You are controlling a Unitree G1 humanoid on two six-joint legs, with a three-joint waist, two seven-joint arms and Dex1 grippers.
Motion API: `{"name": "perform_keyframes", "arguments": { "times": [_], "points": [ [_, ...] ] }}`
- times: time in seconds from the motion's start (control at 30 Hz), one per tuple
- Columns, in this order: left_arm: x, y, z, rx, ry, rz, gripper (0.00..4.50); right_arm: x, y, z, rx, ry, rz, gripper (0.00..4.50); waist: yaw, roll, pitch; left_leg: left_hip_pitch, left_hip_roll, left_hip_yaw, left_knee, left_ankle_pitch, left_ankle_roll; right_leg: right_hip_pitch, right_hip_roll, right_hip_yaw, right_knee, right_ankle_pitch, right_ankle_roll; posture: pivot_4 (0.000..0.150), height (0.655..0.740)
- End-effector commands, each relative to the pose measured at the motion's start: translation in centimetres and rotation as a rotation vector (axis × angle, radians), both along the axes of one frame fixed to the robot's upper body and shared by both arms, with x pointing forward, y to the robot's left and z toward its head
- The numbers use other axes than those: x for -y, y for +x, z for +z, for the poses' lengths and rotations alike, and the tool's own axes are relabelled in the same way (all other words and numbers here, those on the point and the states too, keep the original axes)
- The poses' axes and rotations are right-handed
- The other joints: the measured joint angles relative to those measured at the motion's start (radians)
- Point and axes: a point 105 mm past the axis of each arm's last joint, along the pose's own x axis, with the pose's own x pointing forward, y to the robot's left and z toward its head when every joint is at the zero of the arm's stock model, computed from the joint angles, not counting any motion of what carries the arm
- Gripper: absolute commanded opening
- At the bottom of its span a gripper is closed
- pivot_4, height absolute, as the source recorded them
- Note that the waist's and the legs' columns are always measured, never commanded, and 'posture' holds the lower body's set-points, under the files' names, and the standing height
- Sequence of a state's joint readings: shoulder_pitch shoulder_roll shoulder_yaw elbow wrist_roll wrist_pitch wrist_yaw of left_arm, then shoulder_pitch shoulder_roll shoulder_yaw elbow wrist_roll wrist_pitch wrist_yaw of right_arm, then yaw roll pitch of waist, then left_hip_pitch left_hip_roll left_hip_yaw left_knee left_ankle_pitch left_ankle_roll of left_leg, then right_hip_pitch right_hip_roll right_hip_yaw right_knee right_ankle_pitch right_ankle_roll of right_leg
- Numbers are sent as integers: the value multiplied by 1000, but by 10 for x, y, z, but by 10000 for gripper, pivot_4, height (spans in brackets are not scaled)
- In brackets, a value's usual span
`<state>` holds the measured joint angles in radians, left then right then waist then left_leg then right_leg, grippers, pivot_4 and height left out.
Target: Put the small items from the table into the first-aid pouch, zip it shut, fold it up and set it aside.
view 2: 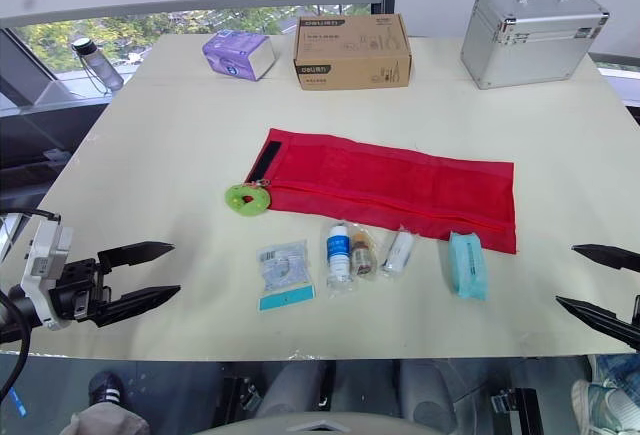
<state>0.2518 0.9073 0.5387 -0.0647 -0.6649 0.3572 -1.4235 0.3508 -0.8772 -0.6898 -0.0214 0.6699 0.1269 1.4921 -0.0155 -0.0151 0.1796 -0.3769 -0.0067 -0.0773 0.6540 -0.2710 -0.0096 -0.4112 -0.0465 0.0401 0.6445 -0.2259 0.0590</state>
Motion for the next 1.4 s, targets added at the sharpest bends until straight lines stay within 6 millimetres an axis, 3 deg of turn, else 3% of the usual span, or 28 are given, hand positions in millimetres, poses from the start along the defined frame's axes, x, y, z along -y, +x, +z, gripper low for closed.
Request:
{"name": "perform_keyframes", "arguments": {
  "times": [0.03, 0.23, 0.33, 0.4, 0.5, 0.6, 0.67, 0.8, 1.23, 1.27, 1.33, 1.4],
  "points": [
    [3, 7, 11, 54, 4, 14, 45000, 3, 3, 17, 76, 1, -26, 44532, 0, 0, 0, 0, 0, 0, 0, 0, 0, 0, 0, 0, 0, 0, 0, 1500, 7400],
    [33, 47, 33, 181, -135, 171, 45000, -12, 38, 61, 266, 264, -165, 44532, 1, 0, 0, 0, 0, -1, 2, 0, 0, 0, 0, 0, 1, 1, 1, 1500, 7400],
    [41, 62, 40, 131, -203, 272, 45000, -33, 49, 79, 315, 338, -147, 44532, 0, 0, 0, 0, 0, -2, 2, 0, 0, 0, 0, -1, 3, 1, 1, 1500, 7400],
    [46, 64, 34, 39, -168, 284, 45000, -55, 47, 85, 310, 335, -50, 44532, -1, 0, 0, -1, 0, -4, 2, 0, 0, 0, 0, -2, 4, 1, 1, 1500, 7400],
    [56, 51, 27, -104, -185, 205, 45000, -87, 39, 81, 279, 201, 106, 44532, -1, 0, 0, -1, 0, -4, 1, 0, 0, 0, 0, -2, 5, 1, 1, 1500, 7400],
    [53, 29, 11, -277, -197, 187, 45000, -116, 29, 75, 277, 81, 248, 44532, -3, 1, 0, 0, -1, -4, 2, 0, 0, 0, 0, -1, 6, 1, 1, 1500, 7400],
    [51, 17, -6, -369, -135, 206, 45000, -125, 23, 69, 262, 31, 321, 44532, -5, 1, 0, 0, -1, -4, 2, 0, 0, -1, 0, -2, 6, 1, 1, 1500, 7400],
    [67, 0, -27, -508, -95, 211, 45000, -133, 17, 67, 238, 25, 377, 44532, 7, 0, 0, -1, -1, -4, 2, 0, 0, 0, 0, -2, 5, 0, 1, 1500, 7400],
    [102, 22, -48, -585, -209, 369, 45000, -152, 5, 64, 228, 5, 450, 44532, 9, 2, -2, -1, -3, -6, 5, 0, 0, 0, -2, -3, 7, 1, 1, 1500, 7400],
    [104, 24, -47, -588, -226, 369, 40836, -153, 5, 64, 229, 6, 450, 45000, 10, 2, -3, -1, -3, -6, 5, 0, 0, 0, -2, -3, 7, 1, 1, 1500, 7400],
    [106, 25, -46, -594, -248, 371, 37037, -154, 5, 64, 234, 10, 449, 45000, 10, 2, -3, -1, -4, -7, 6, 0, 0, 0, -2, -3, 7, 1, 1, 1500, 7400],
    [107, 26, -46, -598, -252, 372, 29164, -155, 6, 64, 232, 15, 445, 45000, 9, 2, -3, -2, -4, -6, 6, 0, 0, 0, -2, -3, 7, 1, 0, 1500, 7400]
  ]
}}
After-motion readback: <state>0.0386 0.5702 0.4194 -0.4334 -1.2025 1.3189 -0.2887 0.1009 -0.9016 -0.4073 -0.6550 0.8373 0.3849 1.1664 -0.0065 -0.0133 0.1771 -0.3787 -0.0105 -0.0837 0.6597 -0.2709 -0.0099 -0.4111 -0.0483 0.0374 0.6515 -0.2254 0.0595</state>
